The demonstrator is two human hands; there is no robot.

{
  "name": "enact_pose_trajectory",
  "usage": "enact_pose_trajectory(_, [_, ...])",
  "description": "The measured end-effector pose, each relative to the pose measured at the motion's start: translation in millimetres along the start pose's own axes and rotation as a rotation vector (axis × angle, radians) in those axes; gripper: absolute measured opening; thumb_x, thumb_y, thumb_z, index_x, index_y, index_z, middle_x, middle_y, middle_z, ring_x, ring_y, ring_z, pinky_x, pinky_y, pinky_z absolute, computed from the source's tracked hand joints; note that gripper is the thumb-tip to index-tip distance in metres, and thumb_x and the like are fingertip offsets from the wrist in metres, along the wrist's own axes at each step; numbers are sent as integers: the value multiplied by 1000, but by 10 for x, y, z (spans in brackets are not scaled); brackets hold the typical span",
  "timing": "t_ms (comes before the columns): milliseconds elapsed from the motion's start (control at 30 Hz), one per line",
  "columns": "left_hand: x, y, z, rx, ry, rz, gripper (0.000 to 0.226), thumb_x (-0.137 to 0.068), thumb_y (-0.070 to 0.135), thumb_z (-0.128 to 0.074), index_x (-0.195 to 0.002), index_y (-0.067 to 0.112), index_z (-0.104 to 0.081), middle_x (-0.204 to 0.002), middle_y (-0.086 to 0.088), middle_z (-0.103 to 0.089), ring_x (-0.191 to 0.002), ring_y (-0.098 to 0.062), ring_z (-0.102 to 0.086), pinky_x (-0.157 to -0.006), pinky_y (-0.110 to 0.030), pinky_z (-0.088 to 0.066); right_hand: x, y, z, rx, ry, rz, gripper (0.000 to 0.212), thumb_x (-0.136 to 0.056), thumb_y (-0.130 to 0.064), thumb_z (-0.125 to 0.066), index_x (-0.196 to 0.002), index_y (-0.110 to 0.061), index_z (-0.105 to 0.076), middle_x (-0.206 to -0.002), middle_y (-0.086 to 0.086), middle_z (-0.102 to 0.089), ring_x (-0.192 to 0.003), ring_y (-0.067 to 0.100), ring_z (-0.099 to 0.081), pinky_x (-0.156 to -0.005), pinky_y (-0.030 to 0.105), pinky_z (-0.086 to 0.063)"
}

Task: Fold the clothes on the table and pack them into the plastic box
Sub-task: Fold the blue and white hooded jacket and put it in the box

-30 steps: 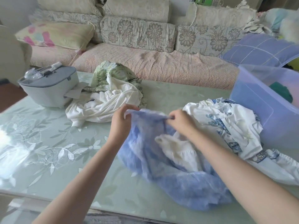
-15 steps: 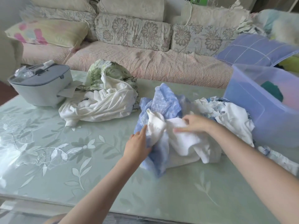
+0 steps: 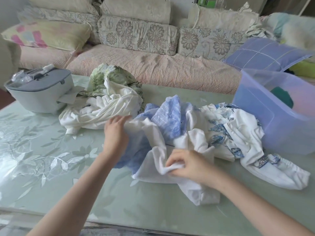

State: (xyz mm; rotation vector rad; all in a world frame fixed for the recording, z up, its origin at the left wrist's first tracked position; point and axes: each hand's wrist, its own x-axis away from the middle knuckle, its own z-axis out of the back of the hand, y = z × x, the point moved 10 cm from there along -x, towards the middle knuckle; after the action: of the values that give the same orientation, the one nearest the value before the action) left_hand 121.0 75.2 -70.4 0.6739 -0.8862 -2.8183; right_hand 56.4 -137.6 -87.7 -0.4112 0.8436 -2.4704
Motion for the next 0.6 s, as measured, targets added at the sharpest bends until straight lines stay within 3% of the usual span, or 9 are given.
enact_pose_trajectory(67, [-1, 138, -175, 140, -156, 25, 47, -86, -3, -40, -118, 22, -64, -110, -1, -69, -111, -20, -56, -100, -35, -37, 35, -145, -311, -56, -183, 27, 29, -72, -38, -79, -99, -30, -72, -97, -21, -64, -94, 0, -61, -90, 25, -47])
enact_pose_trajectory(133, [50, 242, -385, 183, -328, 25, 38, -95, 22, -42, -131, 25, -54, -124, -2, -63, -116, -21, -55, -99, -34, -39, 42, -221, -362, -188, -289, 7, 21, -76, -35, -78, -95, -27, -74, -98, -17, -69, -95, -2, -62, -91, 20, -46])
enact_pose_trajectory(200, [146, 322, -530, 60, -482, -16, 60, -89, 55, -45, -142, 26, -39, -137, -4, -52, -126, -24, -45, -106, -37, -30, -78, -123, -38, -313, -123, -24, 10, -83, -25, -73, -92, -26, -75, -95, -9, -73, -91, 2, -65, -90, 23, -49])
enact_pose_trajectory(233, [219, 326, -601, -9, -554, -29, 70, -86, 59, -52, -144, 25, -34, -137, -5, -51, -128, -25, -42, -106, -36, -28, -149, 28, 221, -255, 38, -58, 14, -85, -25, -70, -99, -24, -73, -98, -9, -72, -94, 4, -65, -93, 25, -50])
enact_pose_trajectory(300, [368, 329, -650, -92, -601, -80, 76, -80, 45, -69, -144, 23, -34, -120, -5, -60, -120, -25, -49, -96, -31, -32, -202, 413, 606, 53, 267, -206, 39, -86, -37, -66, -123, -25, -61, -117, -11, -62, -110, 10, -59, -96, 33, -46])
enact_pose_trajectory(367, [466, 317, -640, -105, -609, -139, 46, -79, 29, -71, -121, 19, -54, -90, -1, -63, -101, -26, -57, -75, -25, -34, -201, 733, 591, 255, 230, -361, 65, -83, -51, -64, -138, -25, -44, -139, -5, -47, -127, 16, -46, -101, 38, -42])
enact_pose_trajectory(433, [573, 188, -691, -131, -737, -122, 16, -81, 22, -66, -95, 15, -60, -81, 1, -54, -89, -22, -54, -66, -25, -30, -201, 927, 435, 349, 154, -419, 72, -79, -57, -65, -138, -20, -43, -142, 0, -45, -131, 18, -42, -103, 36, -39])
enact_pose_trajectory(533, [831, -47, -750, -320, -1135, -134, 20, -85, 17, -53, -102, 12, -64, -100, -2, -59, -96, -15, -50, -80, -24, -36, -193, 1045, 443, 307, 214, -455, 41, -82, -50, -66, -106, -17, -58, -104, -6, -60, -101, 20, -60, -76, 29, -45])
enact_pose_trajectory(600, [809, -201, -652, -459, -1189, -121, 31, -90, 15, -44, -111, 22, -65, -115, 3, -62, -111, -13, -49, -104, -32, -24, -167, 1035, 559, 366, 252, -482, 21, -89, -39, -62, -77, -21, -58, -82, -6, -61, -82, 20, -62, -64, 27, -39])
